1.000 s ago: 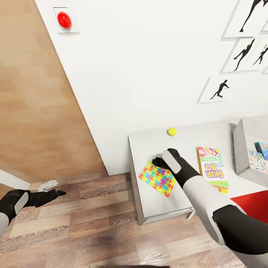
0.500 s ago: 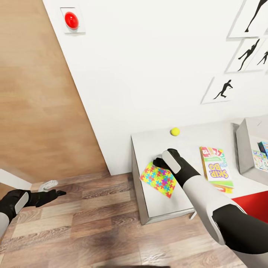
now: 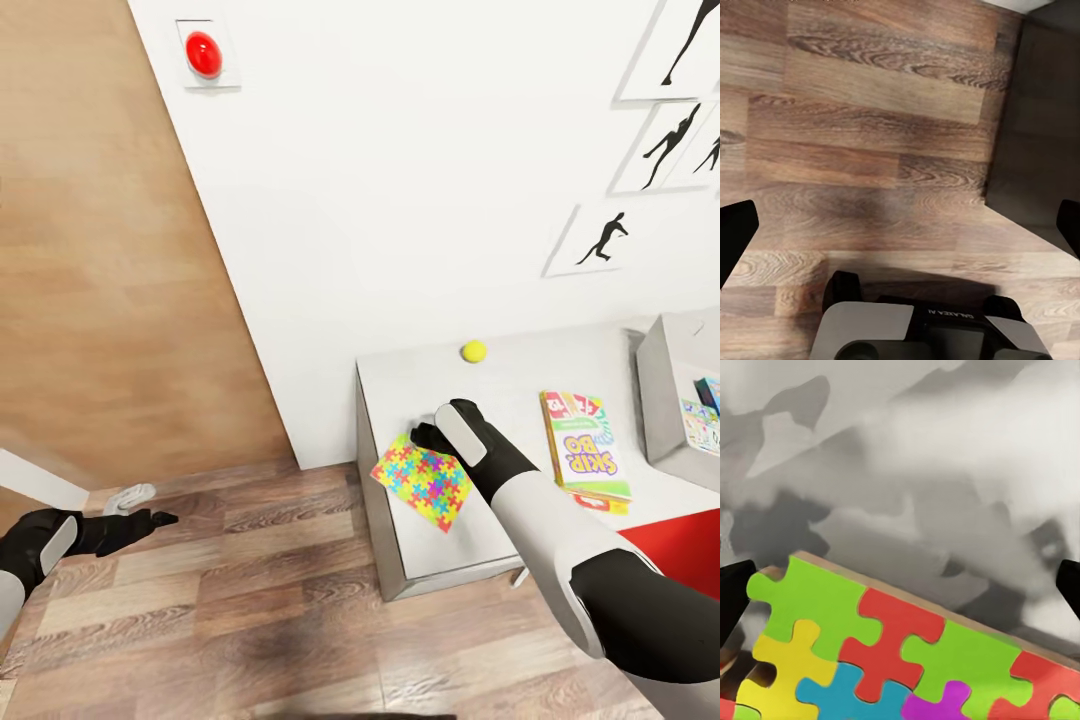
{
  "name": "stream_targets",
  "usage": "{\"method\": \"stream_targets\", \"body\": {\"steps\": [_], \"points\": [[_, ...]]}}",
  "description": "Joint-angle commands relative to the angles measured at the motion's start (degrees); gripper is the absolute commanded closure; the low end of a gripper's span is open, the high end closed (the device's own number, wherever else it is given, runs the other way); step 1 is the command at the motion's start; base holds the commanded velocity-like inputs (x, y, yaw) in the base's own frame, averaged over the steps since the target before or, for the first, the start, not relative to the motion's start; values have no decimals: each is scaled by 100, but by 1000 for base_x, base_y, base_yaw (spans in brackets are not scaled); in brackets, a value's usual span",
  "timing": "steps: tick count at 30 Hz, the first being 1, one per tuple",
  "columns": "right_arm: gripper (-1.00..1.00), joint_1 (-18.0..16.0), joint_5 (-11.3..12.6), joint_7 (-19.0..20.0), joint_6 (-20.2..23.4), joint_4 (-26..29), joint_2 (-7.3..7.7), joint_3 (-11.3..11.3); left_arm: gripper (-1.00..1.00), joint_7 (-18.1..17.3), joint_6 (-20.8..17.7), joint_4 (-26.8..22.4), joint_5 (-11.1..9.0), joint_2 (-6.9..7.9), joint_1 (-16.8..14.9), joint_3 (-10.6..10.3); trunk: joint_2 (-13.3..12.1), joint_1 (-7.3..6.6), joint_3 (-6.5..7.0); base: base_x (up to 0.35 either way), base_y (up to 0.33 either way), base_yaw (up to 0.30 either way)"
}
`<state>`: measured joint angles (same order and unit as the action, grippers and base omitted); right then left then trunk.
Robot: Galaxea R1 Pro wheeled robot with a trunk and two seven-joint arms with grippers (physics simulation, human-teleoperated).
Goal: Put all the toys in the child's room - the three board games (two on the bed and one on the table), the two jigsaw puzzles on the table, and the tennis ball on the table - inside the toy box on the table in the child's room.
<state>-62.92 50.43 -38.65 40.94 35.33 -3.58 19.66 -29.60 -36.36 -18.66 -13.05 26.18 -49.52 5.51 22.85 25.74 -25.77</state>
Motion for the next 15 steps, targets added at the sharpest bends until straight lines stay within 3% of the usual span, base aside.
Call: {"method": "stream_targets", "body": {"steps": [1, 15], "points": [[-100, -1, 248, -46, -51, -290, 2, 12, -100, -11, -38, -1, -5, -3, -5, 29, 7, 5, -10, -1, 128, 0], [-100, -1, 248, -46, -51, -290, 6, 12, -100, -11, -38, 0, -5, -25, -2, 29, 7, 5, -10, 0, 50, 0]]}}
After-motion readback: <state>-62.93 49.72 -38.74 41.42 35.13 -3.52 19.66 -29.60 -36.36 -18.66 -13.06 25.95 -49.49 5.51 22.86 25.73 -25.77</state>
